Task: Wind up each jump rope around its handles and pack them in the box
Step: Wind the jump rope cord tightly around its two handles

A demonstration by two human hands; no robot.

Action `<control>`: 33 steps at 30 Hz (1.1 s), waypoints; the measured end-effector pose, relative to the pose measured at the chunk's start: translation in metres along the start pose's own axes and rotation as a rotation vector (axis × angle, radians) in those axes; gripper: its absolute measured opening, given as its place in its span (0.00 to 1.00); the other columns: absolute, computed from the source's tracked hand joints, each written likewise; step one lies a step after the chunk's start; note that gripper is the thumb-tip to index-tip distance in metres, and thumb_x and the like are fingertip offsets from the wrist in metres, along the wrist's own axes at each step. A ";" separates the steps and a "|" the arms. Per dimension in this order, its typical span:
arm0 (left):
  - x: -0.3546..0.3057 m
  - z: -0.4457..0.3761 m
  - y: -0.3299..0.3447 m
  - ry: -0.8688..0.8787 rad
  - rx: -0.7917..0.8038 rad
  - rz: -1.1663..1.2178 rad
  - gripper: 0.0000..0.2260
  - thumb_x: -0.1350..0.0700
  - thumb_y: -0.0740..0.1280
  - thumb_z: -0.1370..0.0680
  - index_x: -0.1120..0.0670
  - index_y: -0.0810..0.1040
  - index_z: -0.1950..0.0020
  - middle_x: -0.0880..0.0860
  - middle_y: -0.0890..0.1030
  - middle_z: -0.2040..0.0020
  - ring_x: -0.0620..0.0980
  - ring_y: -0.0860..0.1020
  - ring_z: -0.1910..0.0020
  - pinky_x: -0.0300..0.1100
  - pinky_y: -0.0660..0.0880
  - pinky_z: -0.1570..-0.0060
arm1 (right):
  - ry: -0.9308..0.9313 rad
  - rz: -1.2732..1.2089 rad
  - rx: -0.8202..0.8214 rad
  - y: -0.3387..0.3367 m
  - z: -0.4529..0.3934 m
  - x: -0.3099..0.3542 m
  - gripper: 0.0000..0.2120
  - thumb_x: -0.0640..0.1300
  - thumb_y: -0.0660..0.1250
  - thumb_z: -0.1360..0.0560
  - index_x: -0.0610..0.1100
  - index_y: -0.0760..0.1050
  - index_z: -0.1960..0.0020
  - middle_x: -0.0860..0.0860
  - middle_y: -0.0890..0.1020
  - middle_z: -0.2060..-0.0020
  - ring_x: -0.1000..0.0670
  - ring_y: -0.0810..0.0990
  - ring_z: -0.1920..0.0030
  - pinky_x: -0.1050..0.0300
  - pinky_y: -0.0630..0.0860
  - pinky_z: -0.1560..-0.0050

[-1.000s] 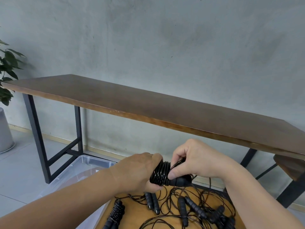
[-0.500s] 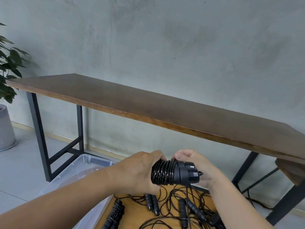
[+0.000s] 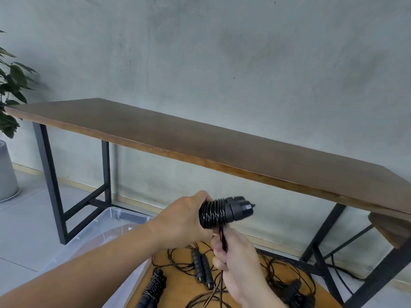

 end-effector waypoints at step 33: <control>-0.016 0.024 0.015 0.208 0.306 -0.184 0.12 0.55 0.70 0.28 0.47 0.73 0.47 0.46 0.76 0.58 0.43 0.72 0.58 0.33 0.65 0.65 | -0.181 0.927 0.544 0.012 -0.022 0.085 0.11 0.55 0.80 0.37 0.50 0.85 0.61 0.51 0.79 0.68 0.52 0.73 0.65 0.59 0.70 0.63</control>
Point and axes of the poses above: each hand's wrist, its own z-axis away from the middle knuckle, its own y-axis out of the palm, x = y × z, the point moved 10 cm from there along -z, towards the middle knuckle
